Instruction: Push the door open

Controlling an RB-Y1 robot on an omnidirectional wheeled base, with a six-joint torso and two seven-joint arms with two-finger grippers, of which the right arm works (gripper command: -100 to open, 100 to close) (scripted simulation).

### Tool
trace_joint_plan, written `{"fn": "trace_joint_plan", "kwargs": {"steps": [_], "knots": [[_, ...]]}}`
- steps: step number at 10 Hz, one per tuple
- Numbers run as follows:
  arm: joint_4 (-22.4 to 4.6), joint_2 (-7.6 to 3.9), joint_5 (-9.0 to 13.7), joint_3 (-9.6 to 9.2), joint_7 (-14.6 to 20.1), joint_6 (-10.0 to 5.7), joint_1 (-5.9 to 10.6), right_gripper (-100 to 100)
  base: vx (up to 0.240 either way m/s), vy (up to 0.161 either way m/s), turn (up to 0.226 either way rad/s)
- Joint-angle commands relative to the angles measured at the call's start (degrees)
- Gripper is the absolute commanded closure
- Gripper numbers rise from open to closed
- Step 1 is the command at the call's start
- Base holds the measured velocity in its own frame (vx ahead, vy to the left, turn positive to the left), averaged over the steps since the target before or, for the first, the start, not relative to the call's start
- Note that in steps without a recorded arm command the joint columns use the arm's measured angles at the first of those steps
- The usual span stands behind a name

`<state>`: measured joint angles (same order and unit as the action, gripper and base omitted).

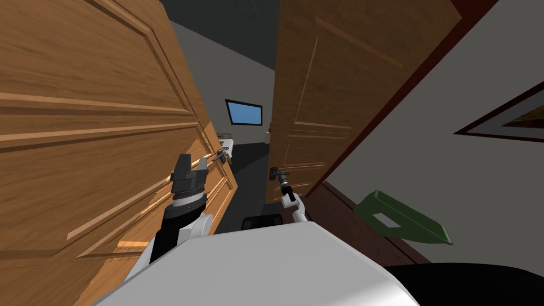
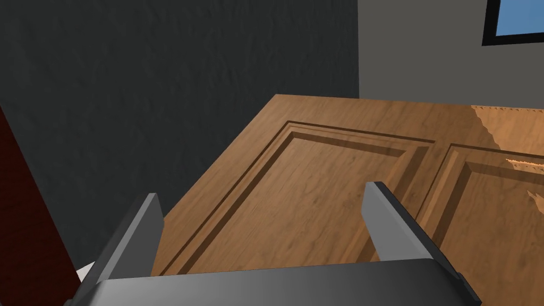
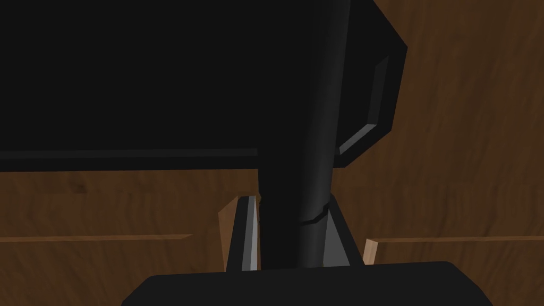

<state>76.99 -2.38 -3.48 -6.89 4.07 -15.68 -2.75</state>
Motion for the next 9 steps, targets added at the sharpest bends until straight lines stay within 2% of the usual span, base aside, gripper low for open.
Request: {"fn": "trace_joint_plan", "kwargs": {"steps": [1,5,9], "knots": [[1.08,-0.57,0.29,1.97,-0.10,0.38,-0.11,100,0.126,0.105,-0.072],[0.72,-0.14,0.51,4.01,-0.52,0.47,0.20,100,0.105,0.093,-0.070],[0.14,0.87,0.87,7.22,-1.17,0.60,0.67,100,0.137,0.128,-0.089]]}}
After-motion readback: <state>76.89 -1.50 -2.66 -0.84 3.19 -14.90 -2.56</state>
